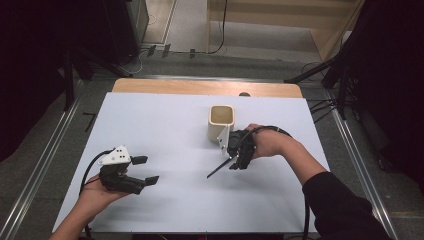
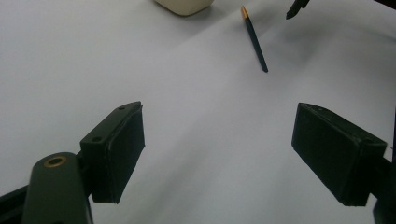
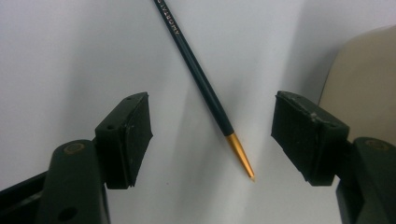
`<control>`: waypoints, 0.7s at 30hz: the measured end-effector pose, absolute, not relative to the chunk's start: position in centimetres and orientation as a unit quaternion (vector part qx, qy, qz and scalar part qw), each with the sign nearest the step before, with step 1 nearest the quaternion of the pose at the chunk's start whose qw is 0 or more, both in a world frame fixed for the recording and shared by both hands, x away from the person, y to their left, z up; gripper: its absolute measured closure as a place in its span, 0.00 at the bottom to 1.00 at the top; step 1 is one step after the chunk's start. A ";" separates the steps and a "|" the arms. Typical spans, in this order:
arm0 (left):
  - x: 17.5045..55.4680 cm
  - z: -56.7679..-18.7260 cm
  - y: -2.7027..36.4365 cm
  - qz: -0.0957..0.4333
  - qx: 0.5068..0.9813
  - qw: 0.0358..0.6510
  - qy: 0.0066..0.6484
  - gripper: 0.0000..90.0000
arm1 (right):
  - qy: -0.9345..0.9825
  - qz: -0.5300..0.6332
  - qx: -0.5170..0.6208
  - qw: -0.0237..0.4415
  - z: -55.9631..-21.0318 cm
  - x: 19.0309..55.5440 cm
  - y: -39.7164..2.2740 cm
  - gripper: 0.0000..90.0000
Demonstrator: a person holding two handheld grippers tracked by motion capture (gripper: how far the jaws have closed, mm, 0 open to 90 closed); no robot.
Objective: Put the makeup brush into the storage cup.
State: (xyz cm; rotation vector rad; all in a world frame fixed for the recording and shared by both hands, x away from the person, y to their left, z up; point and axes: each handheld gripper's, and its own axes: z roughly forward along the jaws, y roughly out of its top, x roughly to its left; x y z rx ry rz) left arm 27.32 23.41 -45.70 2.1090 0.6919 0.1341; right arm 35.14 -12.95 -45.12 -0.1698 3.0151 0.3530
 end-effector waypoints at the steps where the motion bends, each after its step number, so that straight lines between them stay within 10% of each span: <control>1: 27.3 -45.7 23.4 0.054 0.850 0.443 0.279 0.20 | 0.990 0.119 -0.059 0.051 -45.1 35.2 -13.0 0.34; 21: 27.3 -45.7 23.4 0.053 0.850 0.443 0.279 0.20 | 0.984 0.083 -0.136 0.077 -45.0 36.3 -13.2 0.36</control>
